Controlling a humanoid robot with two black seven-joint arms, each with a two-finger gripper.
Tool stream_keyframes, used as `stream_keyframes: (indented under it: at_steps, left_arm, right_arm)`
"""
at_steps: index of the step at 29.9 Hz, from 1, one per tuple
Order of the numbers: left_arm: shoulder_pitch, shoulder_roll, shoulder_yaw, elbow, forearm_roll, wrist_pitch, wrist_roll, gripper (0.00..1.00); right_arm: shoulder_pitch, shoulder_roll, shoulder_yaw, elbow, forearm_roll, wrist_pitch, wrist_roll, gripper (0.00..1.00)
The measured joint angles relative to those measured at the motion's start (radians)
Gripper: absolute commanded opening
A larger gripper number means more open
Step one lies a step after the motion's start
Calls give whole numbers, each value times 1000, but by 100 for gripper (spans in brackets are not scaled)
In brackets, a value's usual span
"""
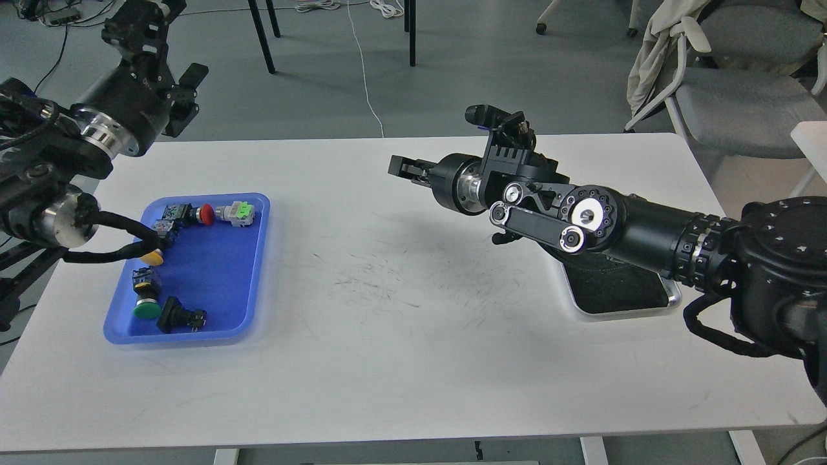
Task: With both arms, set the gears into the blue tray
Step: 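Carry the black part with the right gripper toward the table center, then release the black part on the table and retract the right arm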
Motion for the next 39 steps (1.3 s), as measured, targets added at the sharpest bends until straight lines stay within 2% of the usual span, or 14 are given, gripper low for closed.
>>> stream_keyframes:
  at_steps: [12, 23, 29, 31, 35, 39]
  left_arm:
    - [-2, -9, -13, -3, 0, 1, 1, 98]
    - [-1, -8, -14, -5, -1, 1, 0, 98]
    - [1, -8, -14, -6, 0, 1, 0, 98]
    - [1, -8, -14, -6, 0, 2, 0, 98]
    - [1, -8, -14, -6, 0, 2, 0, 98]
    - [2, -4, -14, -6, 0, 2, 0, 98]
  right_arm:
    - [-136, 0, -10, 60, -14, 7, 7, 12]
    - [-169, 0, -16, 66, -23, 11, 7, 24]
    - [-184, 0, -22, 72, -36, 11, 7, 33]
    - [-189, 0, -22, 74, -37, 11, 7, 40]
    - [-192, 0, -22, 75, -35, 6, 7, 63]
    - [-192, 0, -20, 75, -33, -5, 8, 78]
